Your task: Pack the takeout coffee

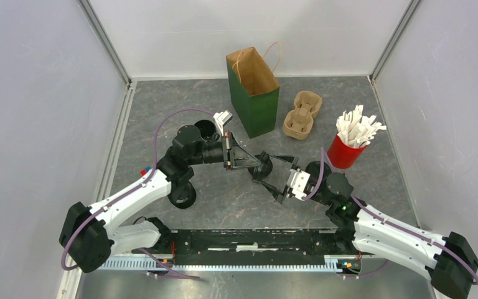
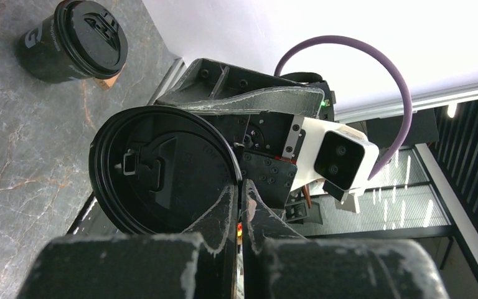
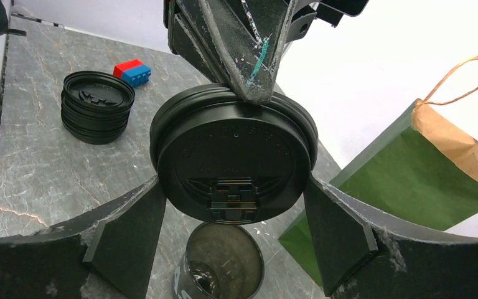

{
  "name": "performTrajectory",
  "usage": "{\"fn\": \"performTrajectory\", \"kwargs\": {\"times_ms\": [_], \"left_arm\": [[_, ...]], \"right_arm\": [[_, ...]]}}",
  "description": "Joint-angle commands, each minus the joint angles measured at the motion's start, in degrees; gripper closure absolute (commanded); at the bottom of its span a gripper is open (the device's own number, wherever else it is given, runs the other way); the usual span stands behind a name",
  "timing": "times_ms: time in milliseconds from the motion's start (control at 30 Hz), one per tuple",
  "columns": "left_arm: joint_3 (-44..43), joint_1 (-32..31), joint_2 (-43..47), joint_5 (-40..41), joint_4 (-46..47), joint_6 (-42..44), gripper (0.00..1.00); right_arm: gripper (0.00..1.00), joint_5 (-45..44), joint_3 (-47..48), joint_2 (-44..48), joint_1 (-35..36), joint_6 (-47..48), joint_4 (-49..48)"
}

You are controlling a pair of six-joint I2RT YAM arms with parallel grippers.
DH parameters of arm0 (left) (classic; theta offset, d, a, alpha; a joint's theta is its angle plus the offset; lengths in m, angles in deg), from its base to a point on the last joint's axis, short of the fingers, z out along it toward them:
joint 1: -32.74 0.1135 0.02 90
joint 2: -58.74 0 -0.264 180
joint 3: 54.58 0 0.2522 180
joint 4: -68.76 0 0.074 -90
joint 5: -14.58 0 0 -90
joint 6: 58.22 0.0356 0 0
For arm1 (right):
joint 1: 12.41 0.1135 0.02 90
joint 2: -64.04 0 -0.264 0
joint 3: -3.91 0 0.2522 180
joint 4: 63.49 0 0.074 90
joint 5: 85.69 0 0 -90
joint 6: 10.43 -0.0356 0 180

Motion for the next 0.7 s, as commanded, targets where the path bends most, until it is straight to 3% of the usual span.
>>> {"fn": "performTrajectory", "kwargs": {"times_ms": [0,100,167,300,500,667], "left_arm": [[-2.68,0.11,-0.73,-1.76,-0.82,2.21,0.94],[-3.85,0.1,-0.77,-0.58,-2.37,3.5,0.77],[-5.2,0.11,-0.54,0.55,-5.0,5.63,0.6],[-10.87,0.19,0.18,5.37,-17.16,14.74,0.01],[-21.1,0.28,2.72,26.08,-41.55,32.38,0.0],[-19.39,0.28,8.25,51.02,-50.89,43.98,0.0]], "right_arm": [[0.17,0.68,2.67,-0.45,0.28,0.06,-0.17],[0.18,0.12,2.78,-1.01,0.28,-0.9,-0.01],[0.19,0.01,2.78,-1.3,0.27,-1.79,0.63],[0.19,-2.52,3.65,-0.73,0.26,-5.06,3.98],[0.19,-9.57,11.35,-2.09,0.27,-11.57,19.93],[0.18,-15.81,22.84,-8.59,0.28,-16.24,37.57]]}}
